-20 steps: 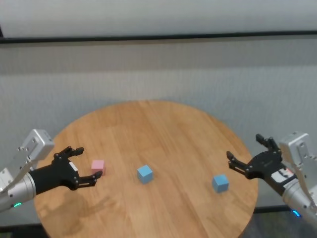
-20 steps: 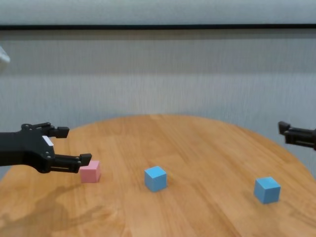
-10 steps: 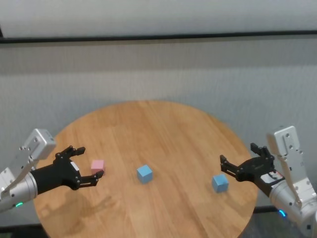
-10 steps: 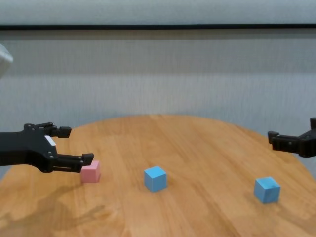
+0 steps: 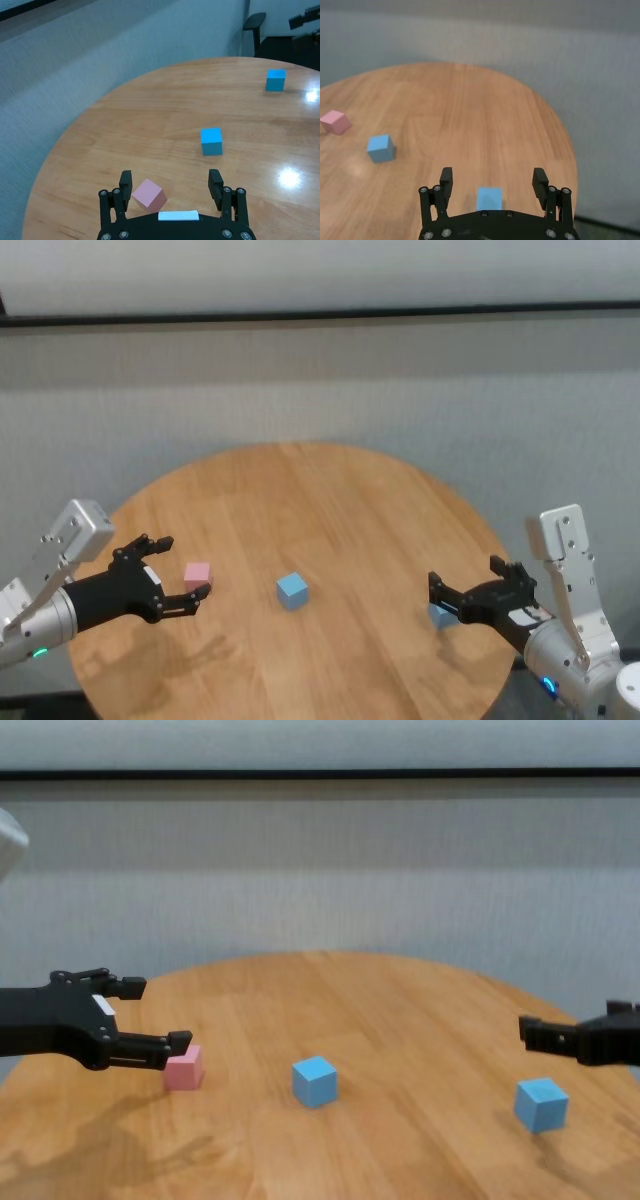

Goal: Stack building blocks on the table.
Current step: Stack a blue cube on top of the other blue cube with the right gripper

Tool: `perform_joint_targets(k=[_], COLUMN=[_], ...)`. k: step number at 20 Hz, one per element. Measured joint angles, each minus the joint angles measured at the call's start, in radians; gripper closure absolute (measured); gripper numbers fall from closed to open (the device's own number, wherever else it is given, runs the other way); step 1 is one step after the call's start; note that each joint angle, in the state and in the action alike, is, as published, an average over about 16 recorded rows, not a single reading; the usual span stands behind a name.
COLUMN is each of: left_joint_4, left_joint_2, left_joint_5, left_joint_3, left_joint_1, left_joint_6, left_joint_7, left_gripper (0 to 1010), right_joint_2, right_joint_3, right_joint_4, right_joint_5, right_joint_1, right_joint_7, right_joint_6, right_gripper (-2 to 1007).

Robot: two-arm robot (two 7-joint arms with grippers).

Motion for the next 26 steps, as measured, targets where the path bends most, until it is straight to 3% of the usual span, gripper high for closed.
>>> perform_joint_targets(k=[7,17,26], left_joint_4=[0.0,0.0,0.0], left_joint_2=[-0.001,-0.001,-0.002], left_joint_5=[0.001,0.001,0.001], left_joint_3=[0.001,0.001,0.001], left_joint_1=[-0.001,-0.001,-0.001], left_joint_6=[0.001,0.001,0.002], left_joint_7=[0.0,0.0,0.0], left_gripper=[10,10,10], right_joint_2=[-0.036,-0.068,-0.096], right_joint_3=[0.011,0.013,0.029], right_joint_4=[0.024,0.073,0.108], right_joint_5=[0.013,0.002,-0.011], right_joint_1=[-0.003,0.013,0.022], right_joint_7=[0.008,0.025,0.027], right_joint_6=[0.037,0.069,0.091], right_gripper=[0,0,1])
